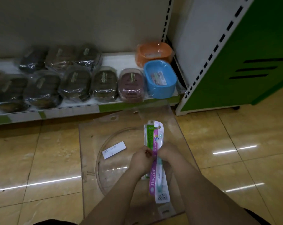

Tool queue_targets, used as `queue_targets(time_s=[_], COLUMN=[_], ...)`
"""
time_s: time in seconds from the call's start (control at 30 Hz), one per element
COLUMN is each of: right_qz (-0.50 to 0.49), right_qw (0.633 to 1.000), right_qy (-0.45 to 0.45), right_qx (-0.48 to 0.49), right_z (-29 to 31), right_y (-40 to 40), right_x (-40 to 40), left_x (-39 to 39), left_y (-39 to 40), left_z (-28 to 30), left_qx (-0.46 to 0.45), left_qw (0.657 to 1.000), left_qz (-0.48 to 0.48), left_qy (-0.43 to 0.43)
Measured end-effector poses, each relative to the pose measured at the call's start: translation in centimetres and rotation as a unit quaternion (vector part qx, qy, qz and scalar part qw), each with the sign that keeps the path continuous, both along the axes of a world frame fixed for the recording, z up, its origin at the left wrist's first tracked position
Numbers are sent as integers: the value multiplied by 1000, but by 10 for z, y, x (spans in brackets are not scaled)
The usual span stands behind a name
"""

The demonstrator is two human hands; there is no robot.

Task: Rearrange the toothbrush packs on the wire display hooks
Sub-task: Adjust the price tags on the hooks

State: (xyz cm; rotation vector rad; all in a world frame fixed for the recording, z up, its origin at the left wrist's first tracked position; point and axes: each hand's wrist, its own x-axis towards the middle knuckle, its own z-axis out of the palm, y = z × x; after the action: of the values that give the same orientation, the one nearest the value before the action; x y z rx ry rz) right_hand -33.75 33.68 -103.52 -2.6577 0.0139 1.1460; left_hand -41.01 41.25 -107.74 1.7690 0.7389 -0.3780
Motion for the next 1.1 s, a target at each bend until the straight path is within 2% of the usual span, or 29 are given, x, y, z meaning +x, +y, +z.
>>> queue_targets(time_s=[0.17, 0.27, 0.43, 0.57, 0.77, 0.97, 1.1], right_qz=[-100, -154, -155, -201, -207, -186, -154], right_qw=[990, 974, 964, 929, 902, 876, 869], right_qy=[6, 31, 71, 119, 23, -66, -83], right_qx=[97, 163, 203, 289, 378, 441, 463], right_z=[1, 6, 16, 36, 90, 176, 245], right_y=[10, 15, 12, 9, 9, -3, -10], right_x=[12, 14, 17, 16, -6, -22, -30], left_x=[12, 18, 16, 12, 5, -2, -11], left_y=[21, 34, 43, 49, 56, 51, 48], left_z=[12, 22, 44, 56, 115, 207, 273], left_qx=[-44, -47, -86, -96, -81, -80, -83], left_qw=[997, 997, 996, 993, 988, 982, 978], left_qz=[51, 43, 19, 46, 87, 87, 102], left_qy=[-29, -34, -28, -43, -98, -149, -160])
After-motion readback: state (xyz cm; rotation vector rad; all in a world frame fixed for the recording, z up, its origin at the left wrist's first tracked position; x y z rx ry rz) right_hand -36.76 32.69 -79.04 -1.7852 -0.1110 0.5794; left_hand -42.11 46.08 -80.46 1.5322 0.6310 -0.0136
